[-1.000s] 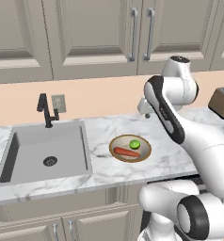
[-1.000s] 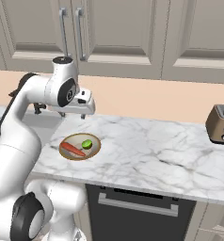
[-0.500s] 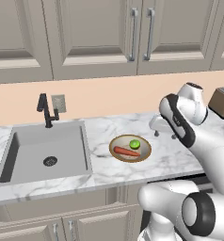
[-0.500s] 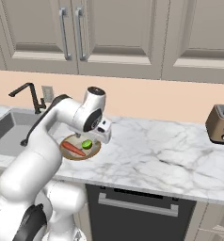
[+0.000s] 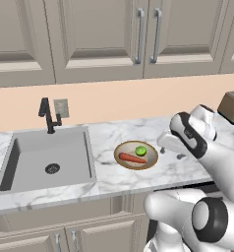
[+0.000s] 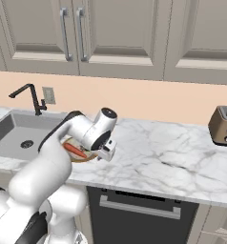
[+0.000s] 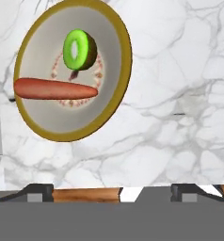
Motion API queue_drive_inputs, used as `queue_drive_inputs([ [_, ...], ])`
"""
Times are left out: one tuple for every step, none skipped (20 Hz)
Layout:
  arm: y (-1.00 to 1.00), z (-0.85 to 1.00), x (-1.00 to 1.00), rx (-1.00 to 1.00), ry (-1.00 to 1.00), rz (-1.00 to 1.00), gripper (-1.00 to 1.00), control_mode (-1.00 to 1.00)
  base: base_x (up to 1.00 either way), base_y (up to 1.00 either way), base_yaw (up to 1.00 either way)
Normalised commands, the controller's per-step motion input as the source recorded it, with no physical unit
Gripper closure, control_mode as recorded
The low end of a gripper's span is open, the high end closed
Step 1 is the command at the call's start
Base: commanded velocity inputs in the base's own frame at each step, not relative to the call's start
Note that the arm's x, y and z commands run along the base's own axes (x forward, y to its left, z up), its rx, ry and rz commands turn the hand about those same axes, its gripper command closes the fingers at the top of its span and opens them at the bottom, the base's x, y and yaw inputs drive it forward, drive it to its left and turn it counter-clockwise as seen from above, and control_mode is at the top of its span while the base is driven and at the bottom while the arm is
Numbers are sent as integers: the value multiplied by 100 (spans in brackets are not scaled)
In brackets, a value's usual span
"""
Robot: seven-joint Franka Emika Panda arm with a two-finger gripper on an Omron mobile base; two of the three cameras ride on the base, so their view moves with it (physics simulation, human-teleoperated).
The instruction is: Dump the kiwi and carrot from the bowl so the bowl can be washed. Place the bowl in the sink after clearing the leftovers.
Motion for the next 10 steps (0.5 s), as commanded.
queue_drive_inputs([
  [5,-37,11,0,1,-5,-100,-100,0,0,0],
  [6,-27,16,0,0,-2,-100,-100,0,0,0],
  [6,-26,21,0,0,-1,-100,-100,0,0,0],
  [1,-27,21,0,0,-1,-100,-100,0,0,0],
  [1,-29,24,-1,0,0,-100,-100,0,0,0],
  [1,-30,30,-2,0,0,-100,-100,0,0,0],
  [4,-28,36,-1,0,0,-100,-100,0,0,0],
  [1,-25,39,0,0,-2,-100,-100,0,0,0],
  [1,-24,44,0,0,-3,-100,-100,0,0,0],
  [0,-24,41,0,0,-3,-100,-100,0,0,0],
])
